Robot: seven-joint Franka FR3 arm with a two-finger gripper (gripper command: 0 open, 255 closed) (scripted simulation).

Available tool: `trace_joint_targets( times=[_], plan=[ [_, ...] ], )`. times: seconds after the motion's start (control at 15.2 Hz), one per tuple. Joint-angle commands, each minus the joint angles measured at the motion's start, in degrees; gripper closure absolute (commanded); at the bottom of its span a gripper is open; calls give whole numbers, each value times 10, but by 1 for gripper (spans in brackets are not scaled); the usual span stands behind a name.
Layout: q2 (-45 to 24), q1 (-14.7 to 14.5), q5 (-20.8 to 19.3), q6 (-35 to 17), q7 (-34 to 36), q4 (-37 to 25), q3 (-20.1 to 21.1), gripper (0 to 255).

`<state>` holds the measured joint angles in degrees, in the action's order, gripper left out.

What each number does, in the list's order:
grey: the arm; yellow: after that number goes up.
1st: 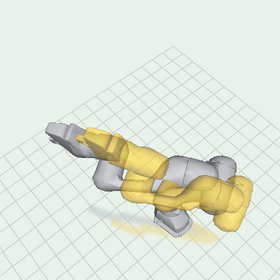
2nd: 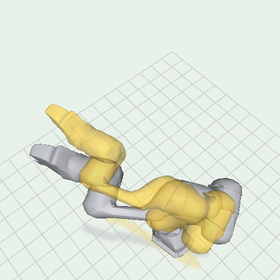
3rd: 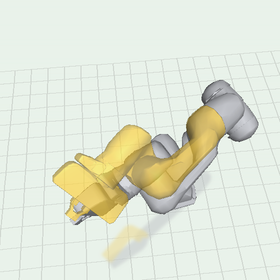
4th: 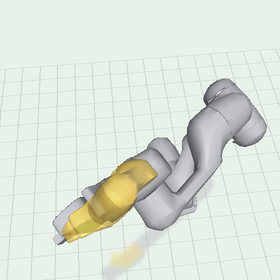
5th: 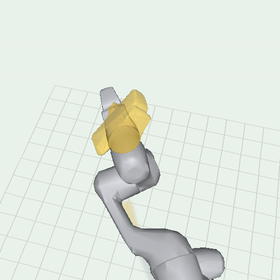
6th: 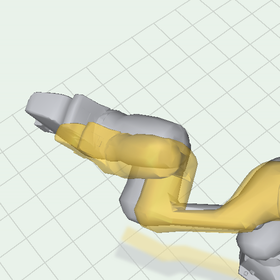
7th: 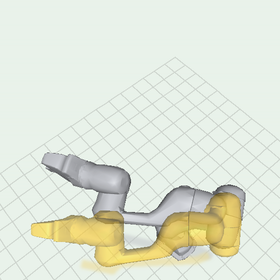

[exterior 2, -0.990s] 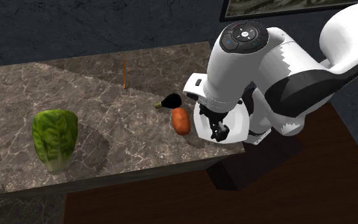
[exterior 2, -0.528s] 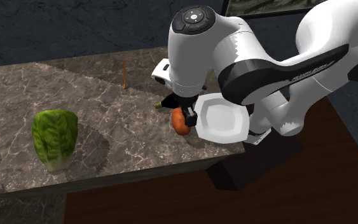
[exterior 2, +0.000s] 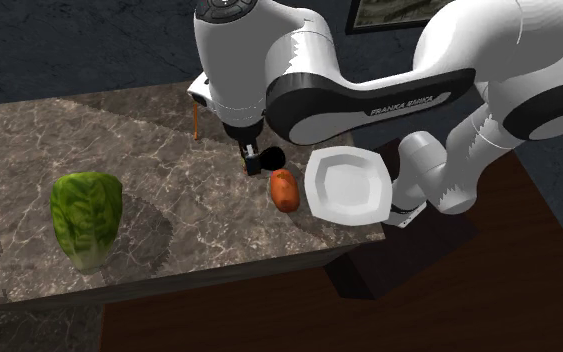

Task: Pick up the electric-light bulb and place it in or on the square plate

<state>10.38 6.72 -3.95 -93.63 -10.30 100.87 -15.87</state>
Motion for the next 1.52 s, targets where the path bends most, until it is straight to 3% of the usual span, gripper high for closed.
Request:
trace_joint_targets(
  times=[0.0, 0.13, 0.66, 1.19, 1.25, 1.45],
  plan=[
    [-39, 7, 4, 2, -16, -43, -13, 0],
    [-77, 15, 11, 6, -32, -87, -25, 0],
    [-69, 16, 8, -54, -29, -19, -25, 0],
    [-69, 16, 8, -54, -30, -19, -25, 0],
    [-69, 16, 8, -54, -30, -19, -25, 255],
    [-69, 16, 8, -54, -30, -19, -25, 255]
  ],
)
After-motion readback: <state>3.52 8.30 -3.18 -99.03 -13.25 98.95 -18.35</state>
